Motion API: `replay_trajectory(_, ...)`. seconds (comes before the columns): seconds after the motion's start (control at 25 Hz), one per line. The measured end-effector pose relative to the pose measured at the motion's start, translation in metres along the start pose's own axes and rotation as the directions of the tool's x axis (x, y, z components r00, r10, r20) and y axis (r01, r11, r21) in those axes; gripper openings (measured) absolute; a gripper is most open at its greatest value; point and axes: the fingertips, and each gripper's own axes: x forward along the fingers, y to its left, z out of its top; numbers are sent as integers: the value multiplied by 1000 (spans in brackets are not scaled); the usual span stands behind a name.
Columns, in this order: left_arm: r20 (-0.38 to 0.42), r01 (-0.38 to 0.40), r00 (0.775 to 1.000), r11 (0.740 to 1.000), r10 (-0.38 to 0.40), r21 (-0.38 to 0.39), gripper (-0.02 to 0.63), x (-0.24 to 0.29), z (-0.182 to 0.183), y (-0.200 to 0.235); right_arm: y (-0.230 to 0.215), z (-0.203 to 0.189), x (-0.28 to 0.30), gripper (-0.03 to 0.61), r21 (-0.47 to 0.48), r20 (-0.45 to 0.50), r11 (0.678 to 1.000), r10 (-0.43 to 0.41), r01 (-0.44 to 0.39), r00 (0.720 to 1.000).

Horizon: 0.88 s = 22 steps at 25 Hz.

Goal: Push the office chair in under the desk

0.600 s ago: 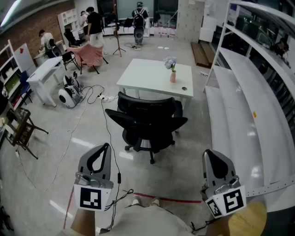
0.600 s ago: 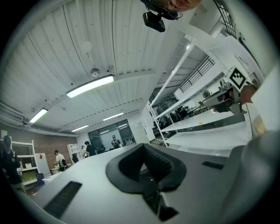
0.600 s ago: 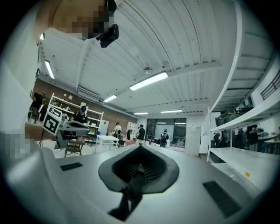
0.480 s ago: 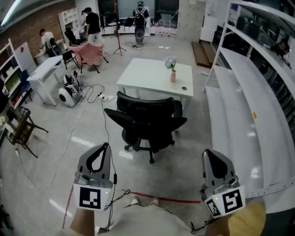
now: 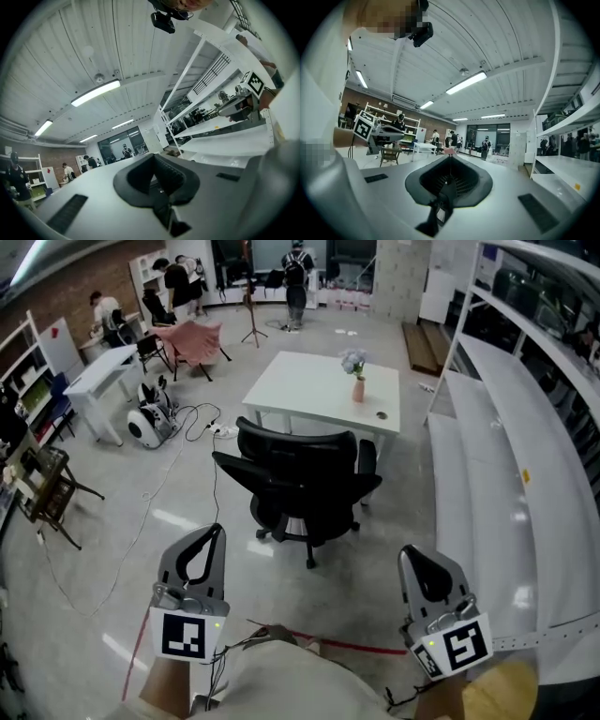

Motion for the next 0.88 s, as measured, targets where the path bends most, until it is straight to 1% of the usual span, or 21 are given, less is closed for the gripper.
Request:
replay_trajectory(0.24, -18, 4, 1000, 1000, -4, 31, 8, 13, -6, 2, -9, -17, 9, 29, -28, -52, 999, 18, -20, 998)
replay_trajectory(0.32, -34, 27, 999, 998, -25, 58, 13, 21, -13, 1, -9, -25, 16, 46, -42, -82, 999, 27, -30, 996)
replay_trajectory(0.4, -55, 66, 997, 993, -61, 101, 65, 31, -22, -3, -8, -31, 24, 72, -58, -108, 997, 38, -45, 993)
replay_trajectory(0.52, -91, 124, 990, 975, -109, 183, 129, 48, -36, -10, -5, -40, 40, 112, -84, -153, 994, 63, -77, 986)
replay_trajectory(0.56, -106, 138, 987, 968, -117, 211, 152, 53, -42, -11, -5, -45, 46, 126, -94, -169, 992, 68, -85, 983)
replay_trajectory(0.64, -136, 157, 983, 953, -125, 258, 178, 64, -54, -10, -4, -56, 58, 152, -115, -195, 988, 83, -107, 977)
replay_trajectory(0.76, -181, 194, 973, 933, -144, 302, 196, 82, -68, -6, -6, -69, 79, 186, -142, -241, 980, 104, -141, 965)
replay_trajectory(0.88, -227, 279, 950, 906, -213, 319, 227, 97, -80, -9, -11, -79, 100, 196, -150, -286, 976, 109, -157, 952)
